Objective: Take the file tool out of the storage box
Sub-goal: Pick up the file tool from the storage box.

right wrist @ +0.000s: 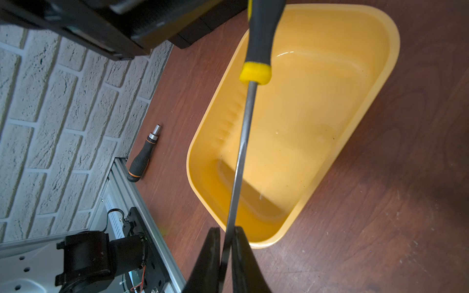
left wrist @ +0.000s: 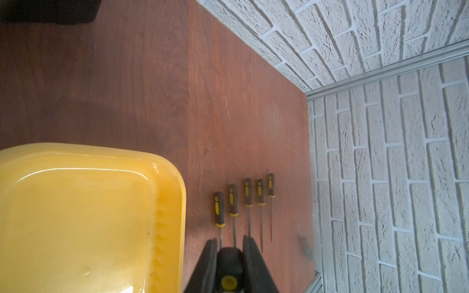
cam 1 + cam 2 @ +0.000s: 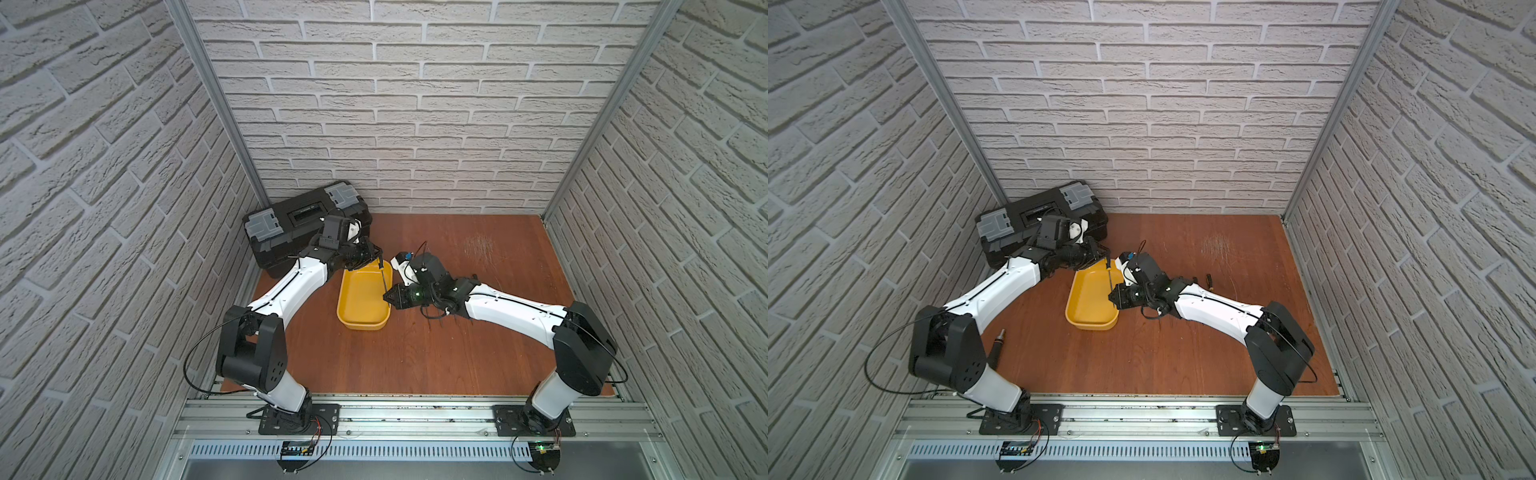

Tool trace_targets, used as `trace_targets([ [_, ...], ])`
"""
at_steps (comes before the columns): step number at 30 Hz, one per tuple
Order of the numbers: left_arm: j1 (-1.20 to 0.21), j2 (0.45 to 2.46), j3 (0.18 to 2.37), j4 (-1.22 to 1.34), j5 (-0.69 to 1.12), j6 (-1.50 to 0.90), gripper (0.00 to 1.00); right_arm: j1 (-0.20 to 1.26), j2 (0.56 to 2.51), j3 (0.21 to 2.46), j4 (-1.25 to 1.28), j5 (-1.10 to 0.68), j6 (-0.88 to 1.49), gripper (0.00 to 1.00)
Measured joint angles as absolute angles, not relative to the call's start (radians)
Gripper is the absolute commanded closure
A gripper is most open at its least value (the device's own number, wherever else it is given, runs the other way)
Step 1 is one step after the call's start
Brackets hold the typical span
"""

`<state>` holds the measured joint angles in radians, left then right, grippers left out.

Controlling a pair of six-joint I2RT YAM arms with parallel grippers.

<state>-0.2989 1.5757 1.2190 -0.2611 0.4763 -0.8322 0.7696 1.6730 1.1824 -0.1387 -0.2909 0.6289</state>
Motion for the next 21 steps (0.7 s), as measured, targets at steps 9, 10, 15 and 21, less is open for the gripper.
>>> trace_targets([
  [9,-0.288,1.562,1.210,-0.261,0.484,-0.833,0.83,0.764,1.680,1.186,-0.149,-0.281,0.640,0.97],
  [10,-0.288,1.562,1.209,-0.260,0.484,-0.833,0.80,0.763,1.680,1.186,-0.150,-0.281,0.640,0.97],
  [15,-0.284,1.562,1.204,-0.257,0.488,-0.836,0.62,0.765,1.680,1.186,-0.158,-0.279,0.635,0.97],
  [21,-0.276,1.562,1.201,-0.260,0.491,-0.832,0.52,0.770,1.678,1.186,-0.201,-0.228,0.634,0.97],
])
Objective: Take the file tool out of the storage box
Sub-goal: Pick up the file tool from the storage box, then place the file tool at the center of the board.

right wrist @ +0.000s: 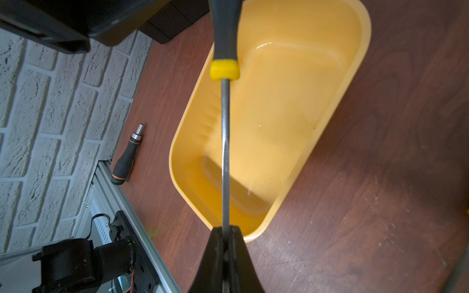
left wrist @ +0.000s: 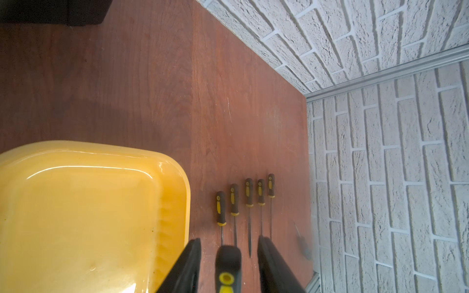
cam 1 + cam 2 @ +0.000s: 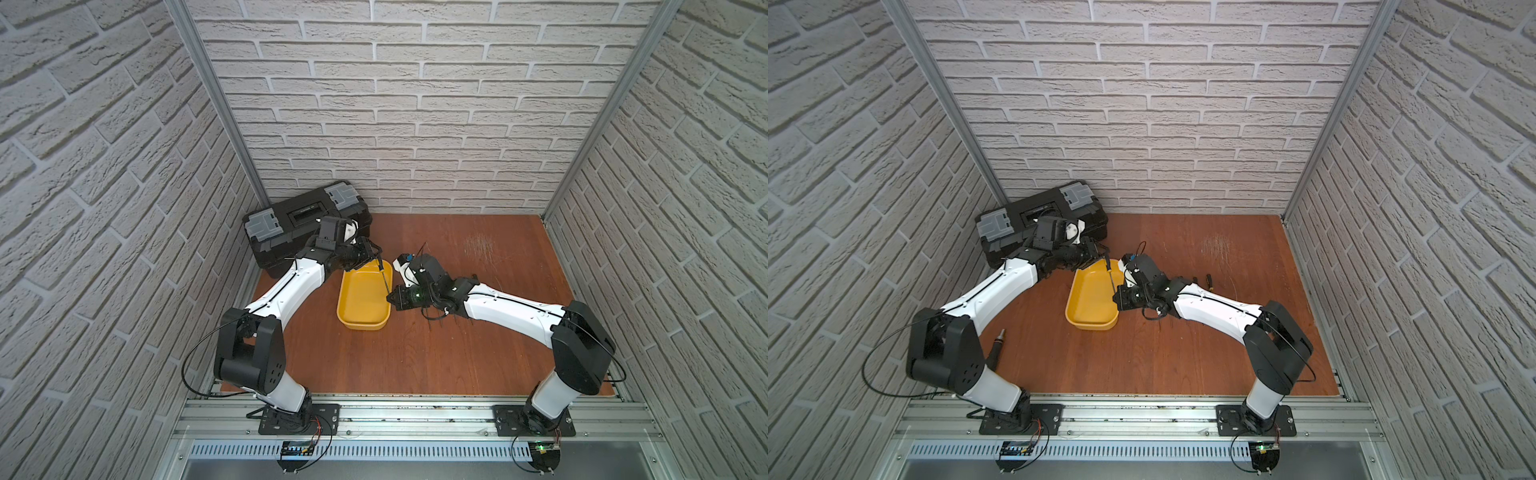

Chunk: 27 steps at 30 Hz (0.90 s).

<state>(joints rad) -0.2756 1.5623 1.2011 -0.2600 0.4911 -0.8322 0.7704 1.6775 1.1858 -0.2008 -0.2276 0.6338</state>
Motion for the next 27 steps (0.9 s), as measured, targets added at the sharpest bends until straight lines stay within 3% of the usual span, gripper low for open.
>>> trace_targets([
  [4,-0.269,1.562,1.205,-0.276,0.493,-0.815,0.38,0.772,1.671,1.186,-0.245,-0.171,0.638,0.97],
  [12,-0.266,1.562,1.261,-0.351,0.526,-0.748,0.02,0.804,1.649,1.206,-0.397,0.050,0.669,0.97],
  [27,-0.264,1.504,1.353,-0.632,0.572,-0.515,0.02,0.815,1.727,1.257,-0.536,0.210,0.764,0.97],
])
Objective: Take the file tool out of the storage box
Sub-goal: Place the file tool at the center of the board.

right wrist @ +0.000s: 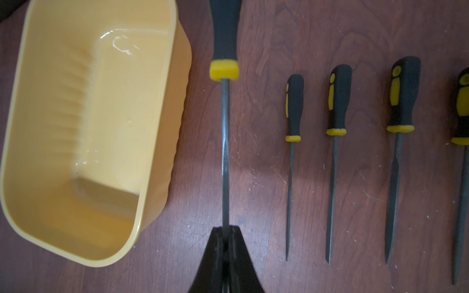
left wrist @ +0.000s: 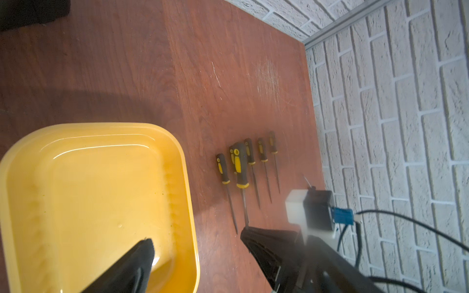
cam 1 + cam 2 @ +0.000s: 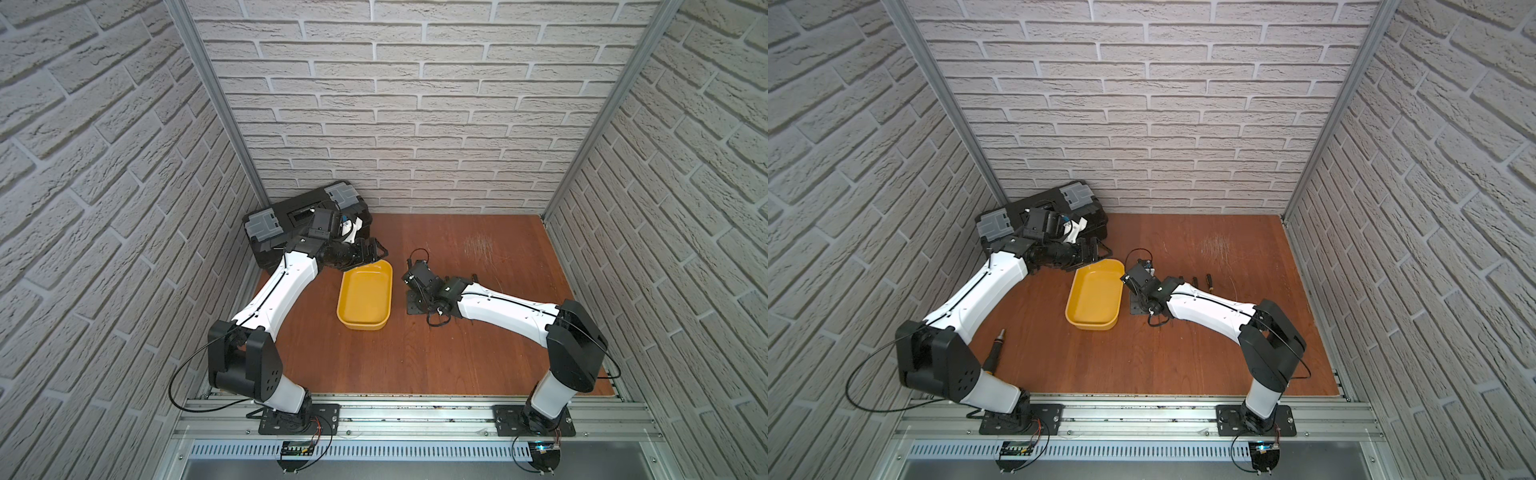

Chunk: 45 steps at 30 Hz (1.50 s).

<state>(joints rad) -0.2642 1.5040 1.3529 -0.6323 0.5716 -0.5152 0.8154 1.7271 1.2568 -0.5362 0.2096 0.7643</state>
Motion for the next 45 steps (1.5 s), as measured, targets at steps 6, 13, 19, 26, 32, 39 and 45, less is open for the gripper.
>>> trace_targets([
  [6,-0.264,1.439,1.351,-0.713,0.558,-0.454,0.02,0.828,1.772,1.275,-0.553,0.218,0.778,0.97],
  [13,-0.264,1.411,1.349,-0.770,0.525,-0.411,0.01,0.831,1.805,1.275,-0.563,0.220,0.794,0.97],
  [19,-0.264,1.383,1.349,-0.811,0.498,-0.389,0.02,0.831,1.832,1.275,-0.563,0.220,0.805,0.97],
  [26,-0.264,1.357,1.339,-0.817,0.486,-0.385,0.02,0.831,1.847,1.271,-0.557,0.219,0.810,0.97],
  [32,-0.264,1.356,1.320,-0.821,0.474,-0.385,0.01,0.831,1.882,1.266,-0.540,0.216,0.819,0.97],
  [39,-0.264,1.356,1.317,-0.821,0.469,-0.385,0.01,0.831,1.911,1.254,-0.534,0.215,0.829,0.97],
  [45,-0.264,1.355,1.315,-0.822,0.467,-0.385,0.01,0.831,1.911,1.248,-0.530,0.216,0.839,0.97],
])
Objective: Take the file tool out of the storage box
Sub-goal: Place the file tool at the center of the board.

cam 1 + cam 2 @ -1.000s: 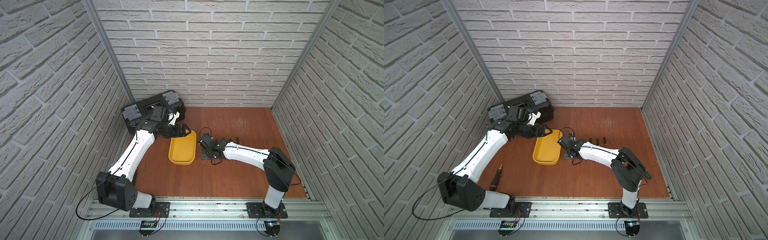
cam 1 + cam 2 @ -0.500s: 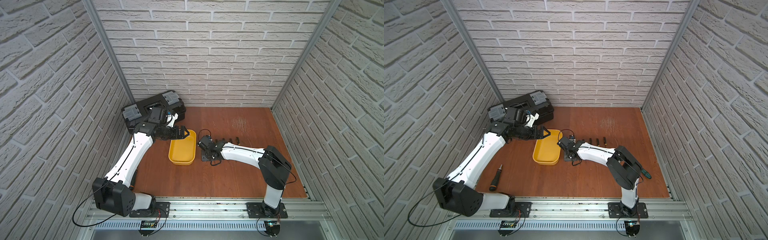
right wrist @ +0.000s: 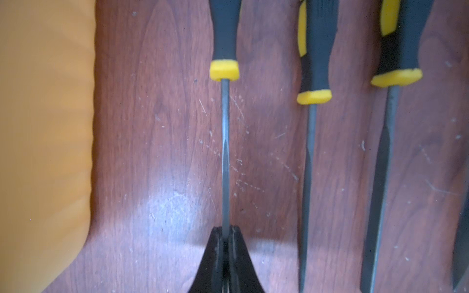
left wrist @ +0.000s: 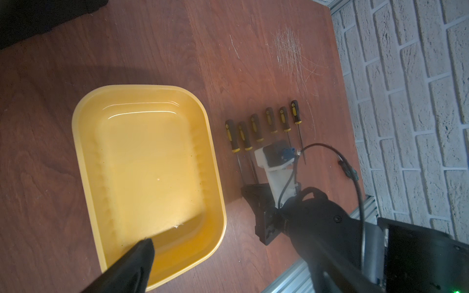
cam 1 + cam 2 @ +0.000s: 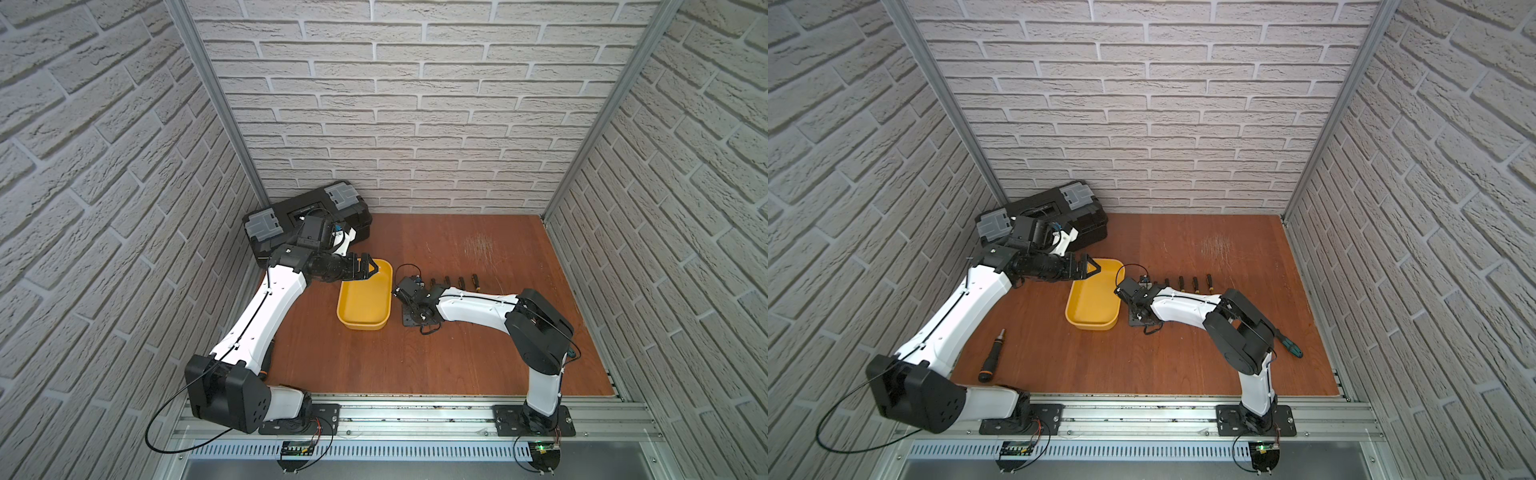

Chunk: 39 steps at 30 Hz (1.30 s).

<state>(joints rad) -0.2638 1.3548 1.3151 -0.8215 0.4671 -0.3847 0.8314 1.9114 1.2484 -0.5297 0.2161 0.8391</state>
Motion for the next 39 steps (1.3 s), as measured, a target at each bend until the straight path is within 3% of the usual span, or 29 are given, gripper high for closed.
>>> trace_targets([
  [12,-0.264,1.355,1.315,-0.832,0.460,-0.385,0.01,0.831,1.924,1.233,-0.514,0.216,0.858,0.97],
  [24,-0.264,1.355,1.299,-0.833,0.460,-0.386,0.01,0.831,1.925,1.233,-0.511,0.217,0.858,0.78],
  [39,-0.264,1.355,1.298,-0.836,0.441,-0.385,0.01,0.831,1.872,1.218,-0.515,0.244,0.822,0.68],
])
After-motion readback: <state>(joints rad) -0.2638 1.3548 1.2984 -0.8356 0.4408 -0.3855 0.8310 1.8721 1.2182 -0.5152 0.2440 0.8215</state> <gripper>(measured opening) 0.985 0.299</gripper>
